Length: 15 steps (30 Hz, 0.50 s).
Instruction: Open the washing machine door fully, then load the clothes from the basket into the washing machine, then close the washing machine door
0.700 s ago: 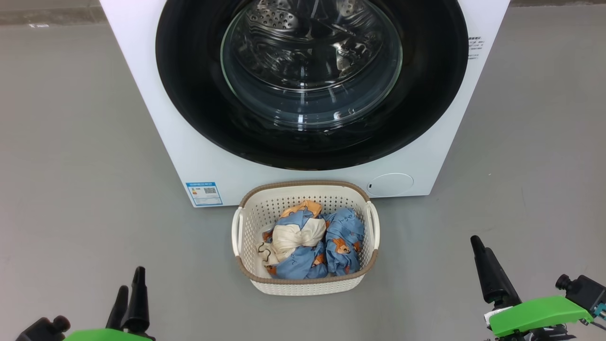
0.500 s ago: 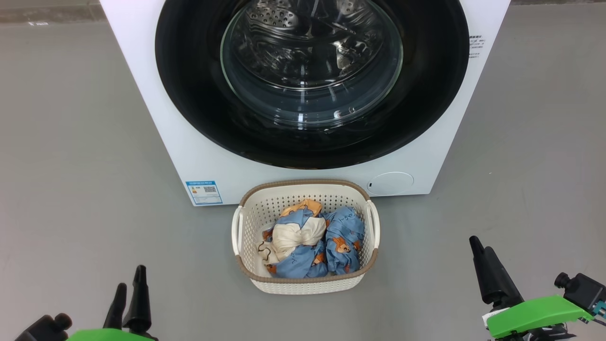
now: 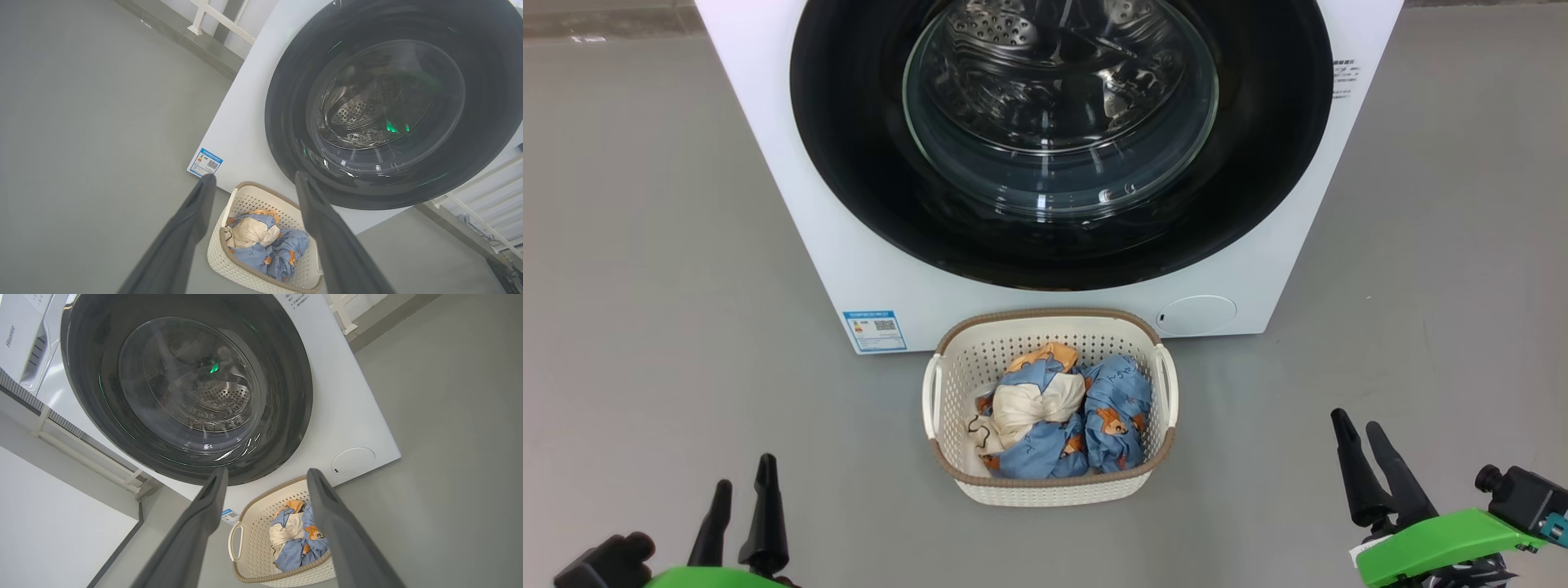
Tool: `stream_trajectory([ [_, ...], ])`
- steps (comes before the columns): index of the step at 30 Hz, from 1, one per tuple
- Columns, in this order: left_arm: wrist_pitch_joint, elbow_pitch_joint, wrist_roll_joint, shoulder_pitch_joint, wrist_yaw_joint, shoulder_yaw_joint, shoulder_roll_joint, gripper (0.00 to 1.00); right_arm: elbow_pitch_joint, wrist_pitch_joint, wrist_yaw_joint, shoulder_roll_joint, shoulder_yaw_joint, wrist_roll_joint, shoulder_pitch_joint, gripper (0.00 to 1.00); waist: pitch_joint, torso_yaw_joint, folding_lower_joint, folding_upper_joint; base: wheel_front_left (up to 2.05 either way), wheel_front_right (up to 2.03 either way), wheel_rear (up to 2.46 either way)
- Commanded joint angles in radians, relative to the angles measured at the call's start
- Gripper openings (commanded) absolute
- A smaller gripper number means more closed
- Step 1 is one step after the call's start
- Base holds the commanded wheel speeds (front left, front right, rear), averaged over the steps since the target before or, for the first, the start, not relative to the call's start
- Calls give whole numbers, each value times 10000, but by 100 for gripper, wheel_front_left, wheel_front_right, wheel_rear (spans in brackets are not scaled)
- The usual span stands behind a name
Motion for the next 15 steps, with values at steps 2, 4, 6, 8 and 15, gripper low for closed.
stream_trajectory([
  [2,-168,-306,469,-233,-110,247,121,100,-159,-29,10,-44,-32,-549,-368,100,24,0,0,0,0,0,0],
  [4,-215,-313,724,-234,-128,252,130,100,-142,-30,10,-8,-104,-846,-378,100,50,-2,0,0,0,0,0],
  [6,-262,-317,970,-241,-146,287,130,100,-124,-31,10,28,-178,-1140,-391,100,79,-5,0,0,0,0,0],
  [8,-310,-316,1221,-253,-164,321,128,100,-106,-32,10,66,-257,-1438,-402,100,107,-10,0,0,0,0,0],
  [15,-474,-263,2084,-270,-228,344,136,100,-6,-34,11,249,-534,-2427,-376,100,199,-44,0,0,0,0,0],
])
